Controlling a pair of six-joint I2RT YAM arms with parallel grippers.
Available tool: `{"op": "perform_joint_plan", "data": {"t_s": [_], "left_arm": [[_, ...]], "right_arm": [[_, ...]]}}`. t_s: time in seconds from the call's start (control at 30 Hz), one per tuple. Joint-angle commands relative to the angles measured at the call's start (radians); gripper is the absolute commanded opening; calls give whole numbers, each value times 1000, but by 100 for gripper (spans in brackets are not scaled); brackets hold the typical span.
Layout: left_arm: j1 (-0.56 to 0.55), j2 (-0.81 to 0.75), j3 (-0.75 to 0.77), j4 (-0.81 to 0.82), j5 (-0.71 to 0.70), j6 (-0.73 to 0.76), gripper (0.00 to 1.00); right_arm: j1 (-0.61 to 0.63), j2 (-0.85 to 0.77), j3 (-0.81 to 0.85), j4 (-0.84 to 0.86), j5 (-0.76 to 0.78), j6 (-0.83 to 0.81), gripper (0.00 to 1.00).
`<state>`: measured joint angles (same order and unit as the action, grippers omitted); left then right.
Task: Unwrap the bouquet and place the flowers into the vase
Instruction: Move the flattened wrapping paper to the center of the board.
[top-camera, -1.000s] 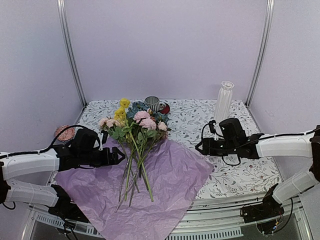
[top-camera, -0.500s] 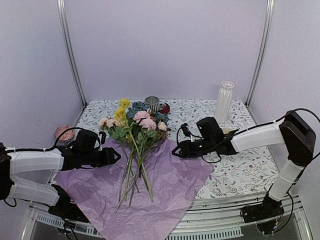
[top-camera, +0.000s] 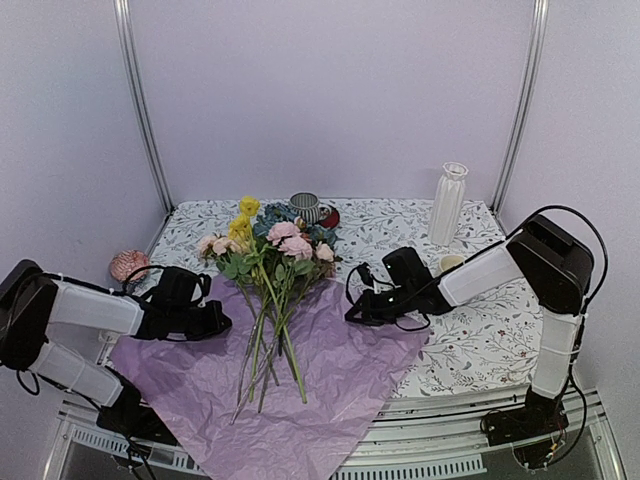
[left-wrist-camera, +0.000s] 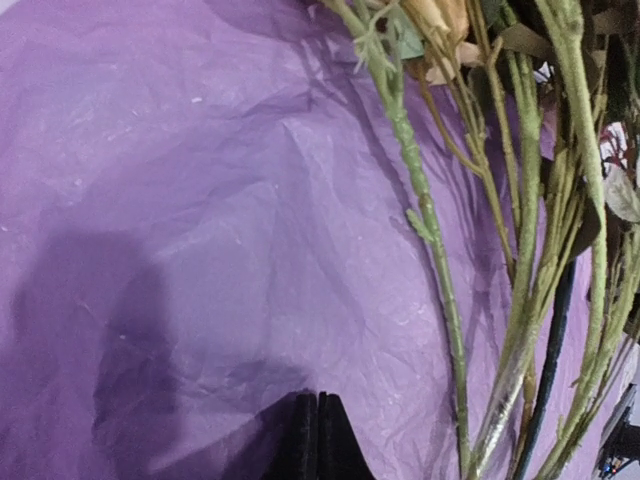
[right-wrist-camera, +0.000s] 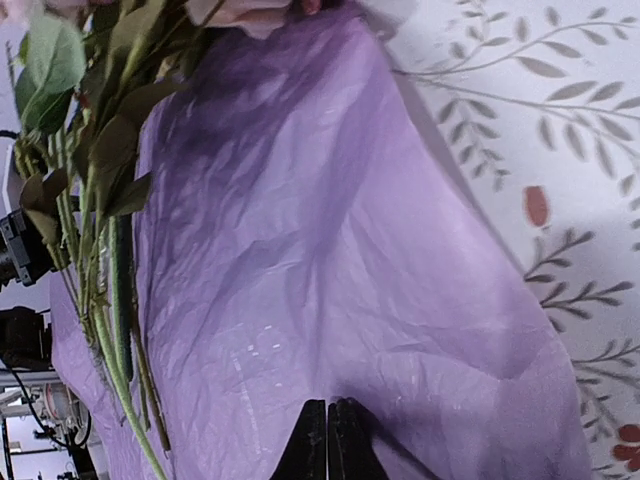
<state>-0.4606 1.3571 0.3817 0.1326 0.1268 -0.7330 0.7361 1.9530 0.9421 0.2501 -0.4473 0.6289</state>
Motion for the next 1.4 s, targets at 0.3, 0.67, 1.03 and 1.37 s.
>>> {"op": "perform_joint_plan", "data": {"t_s": [0.3, 0.67, 1.03, 1.37], "left_arm": [[76, 188, 6, 148, 18, 5, 0], [112, 143, 39, 128, 32, 23, 17], [112, -176, 77, -100, -57, 36, 69], [112, -360, 133, -201, -80, 104, 98]], "right_arm": [[-85, 141, 46, -35, 25, -18, 4], [-102, 55, 107, -152, 135, -89, 24], [-103, -172, 100, -288, 243, -178, 40], [-129, -298, 87, -379, 452, -213, 50]]}}
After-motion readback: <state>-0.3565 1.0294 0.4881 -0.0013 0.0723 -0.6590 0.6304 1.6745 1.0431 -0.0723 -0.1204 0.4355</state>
